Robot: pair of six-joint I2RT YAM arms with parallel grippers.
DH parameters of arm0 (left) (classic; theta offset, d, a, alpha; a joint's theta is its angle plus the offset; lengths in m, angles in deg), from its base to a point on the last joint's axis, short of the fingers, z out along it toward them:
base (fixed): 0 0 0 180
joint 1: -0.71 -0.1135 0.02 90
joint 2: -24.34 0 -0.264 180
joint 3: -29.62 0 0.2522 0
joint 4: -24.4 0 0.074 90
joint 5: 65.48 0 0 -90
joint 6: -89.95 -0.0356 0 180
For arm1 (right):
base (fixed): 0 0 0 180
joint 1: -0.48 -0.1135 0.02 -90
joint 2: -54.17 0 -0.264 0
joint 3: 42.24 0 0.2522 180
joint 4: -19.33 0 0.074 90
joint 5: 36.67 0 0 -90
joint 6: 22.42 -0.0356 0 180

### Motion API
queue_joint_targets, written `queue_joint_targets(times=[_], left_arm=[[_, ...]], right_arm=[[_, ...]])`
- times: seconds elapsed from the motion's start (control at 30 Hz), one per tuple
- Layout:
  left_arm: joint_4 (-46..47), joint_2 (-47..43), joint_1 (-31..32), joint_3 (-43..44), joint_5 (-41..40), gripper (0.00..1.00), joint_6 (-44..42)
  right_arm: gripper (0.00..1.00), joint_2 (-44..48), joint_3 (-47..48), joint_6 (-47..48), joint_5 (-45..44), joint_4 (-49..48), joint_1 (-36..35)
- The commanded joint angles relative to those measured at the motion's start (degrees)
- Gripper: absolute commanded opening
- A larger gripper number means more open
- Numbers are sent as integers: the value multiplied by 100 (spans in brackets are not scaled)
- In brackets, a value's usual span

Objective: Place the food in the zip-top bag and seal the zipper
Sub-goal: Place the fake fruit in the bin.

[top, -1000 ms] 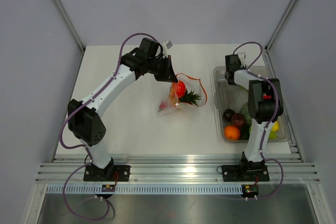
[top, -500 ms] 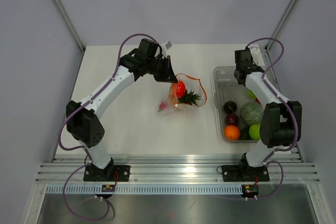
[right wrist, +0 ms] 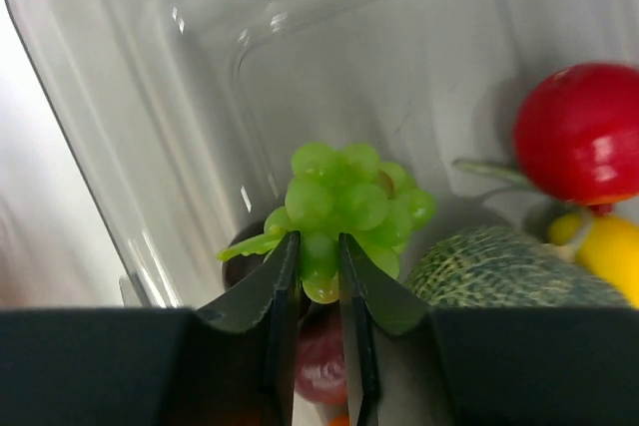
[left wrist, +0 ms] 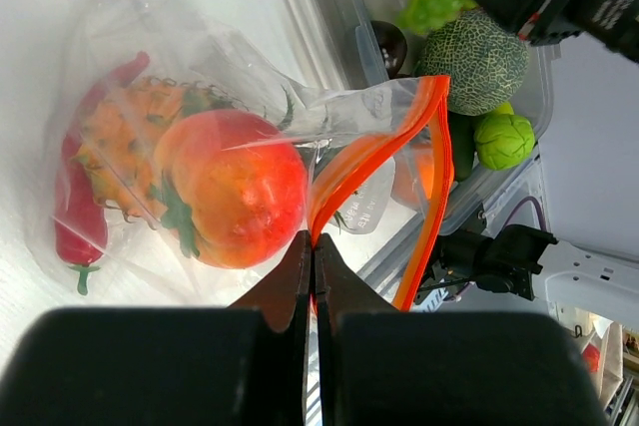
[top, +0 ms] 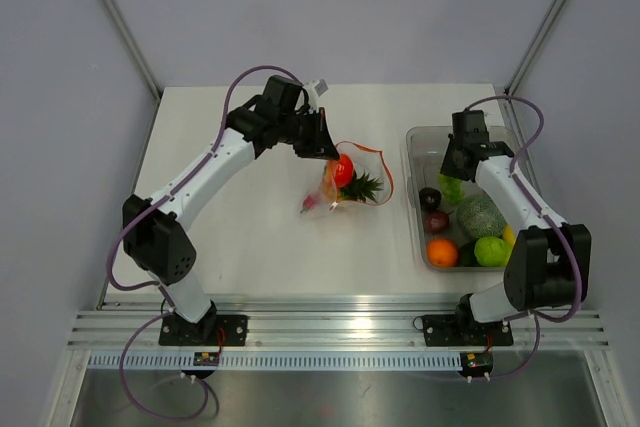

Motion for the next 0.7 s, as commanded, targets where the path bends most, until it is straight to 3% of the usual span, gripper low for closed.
queue_joint_targets(times=[0.0, 0.4, 0.67], left_arm=[[248, -229, 38, 5, 112, 0, 34], [231, -185, 38, 14, 85, 0, 34], [240, -158, 55, 14, 85, 0, 69]], right_arm=[[27, -172, -118, -155, 970, 23, -50], [37, -779, 532, 232, 654, 366, -445], [39, -384, 287, 135, 979, 59, -525]])
